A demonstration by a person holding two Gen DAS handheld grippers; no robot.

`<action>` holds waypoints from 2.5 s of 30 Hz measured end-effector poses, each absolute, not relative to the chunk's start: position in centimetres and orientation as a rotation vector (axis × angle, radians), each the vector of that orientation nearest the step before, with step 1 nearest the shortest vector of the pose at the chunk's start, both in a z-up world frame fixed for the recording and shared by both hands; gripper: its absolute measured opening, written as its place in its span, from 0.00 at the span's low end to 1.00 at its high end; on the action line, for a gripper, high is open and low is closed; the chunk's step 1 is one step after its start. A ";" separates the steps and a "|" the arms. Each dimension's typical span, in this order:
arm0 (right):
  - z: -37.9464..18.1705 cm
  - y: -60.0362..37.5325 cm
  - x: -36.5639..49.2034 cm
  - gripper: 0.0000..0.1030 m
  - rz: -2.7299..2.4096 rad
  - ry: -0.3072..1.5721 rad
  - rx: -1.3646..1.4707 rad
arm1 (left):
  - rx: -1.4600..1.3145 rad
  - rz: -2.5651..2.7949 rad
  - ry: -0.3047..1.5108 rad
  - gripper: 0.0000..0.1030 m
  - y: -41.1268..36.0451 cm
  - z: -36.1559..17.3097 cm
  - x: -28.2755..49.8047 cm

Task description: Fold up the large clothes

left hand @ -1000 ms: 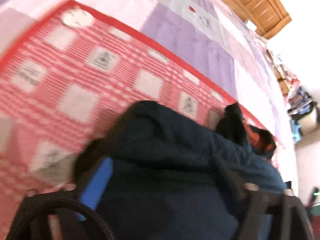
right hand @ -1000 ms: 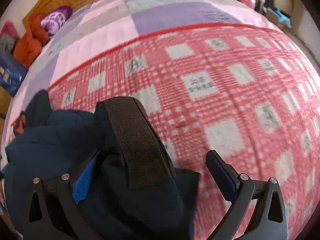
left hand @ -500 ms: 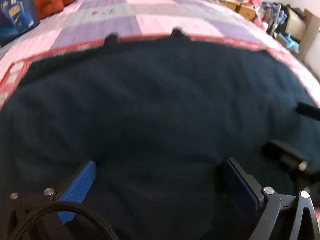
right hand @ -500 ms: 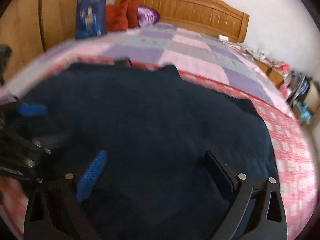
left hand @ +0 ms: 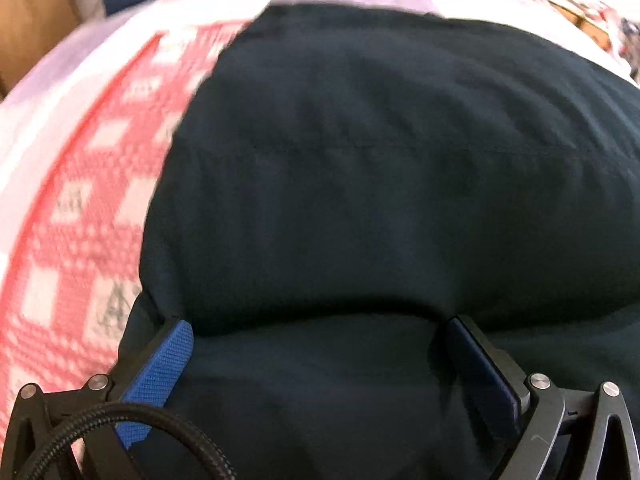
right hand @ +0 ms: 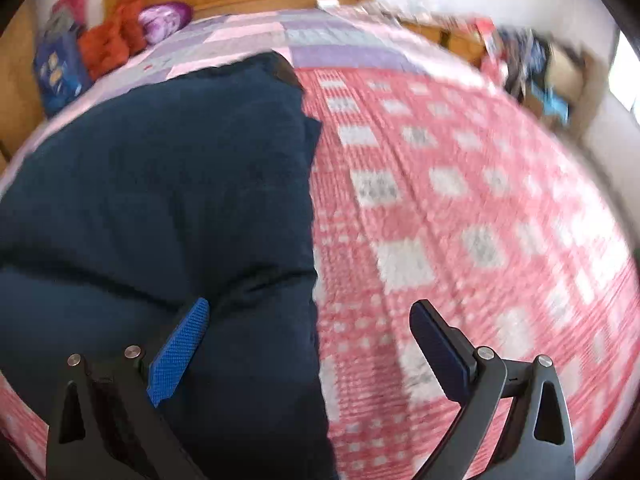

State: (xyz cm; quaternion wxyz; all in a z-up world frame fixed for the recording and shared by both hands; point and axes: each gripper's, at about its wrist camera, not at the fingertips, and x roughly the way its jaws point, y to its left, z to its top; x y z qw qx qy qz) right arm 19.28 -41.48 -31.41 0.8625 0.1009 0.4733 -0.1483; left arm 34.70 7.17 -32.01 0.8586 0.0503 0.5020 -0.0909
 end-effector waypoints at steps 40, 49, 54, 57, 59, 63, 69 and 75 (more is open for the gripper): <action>-9.6 -22.1 3.0 0.97 -0.078 1.178 0.186 | 0.252 0.004 1.233 1.00 -0.6 -10.6 13.8; -1.7 -17.9 -0.2 0.97 -0.151 1.129 0.204 | 0.213 -0.158 1.176 1.00 -0.8 -3.6 9.2; 1.1 -17.6 -1.6 0.97 -0.212 1.123 0.234 | 0.176 -0.165 1.167 1.00 -0.2 -1.5 7.8; 2.1 -17.3 -2.4 0.97 -0.236 1.123 0.263 | 0.182 -0.174 1.167 1.00 0.0 -0.9 7.2; 2.5 -17.1 -3.0 0.97 -0.251 1.131 0.273 | 0.176 -0.186 1.171 1.00 0.0 -0.7 6.8; 2.8 -16.9 -3.7 0.97 -0.261 1.144 0.281 | 0.166 -0.201 1.174 1.00 -0.3 -0.3 6.2; 3.6 -16.8 -4.1 0.97 -0.262 1.136 0.283 | 0.175 -0.206 1.160 1.00 -0.6 0.6 5.8; 4.3 -16.8 -4.1 0.97 -0.260 1.125 0.282 | 0.184 -0.211 1.147 1.00 -1.3 1.4 5.7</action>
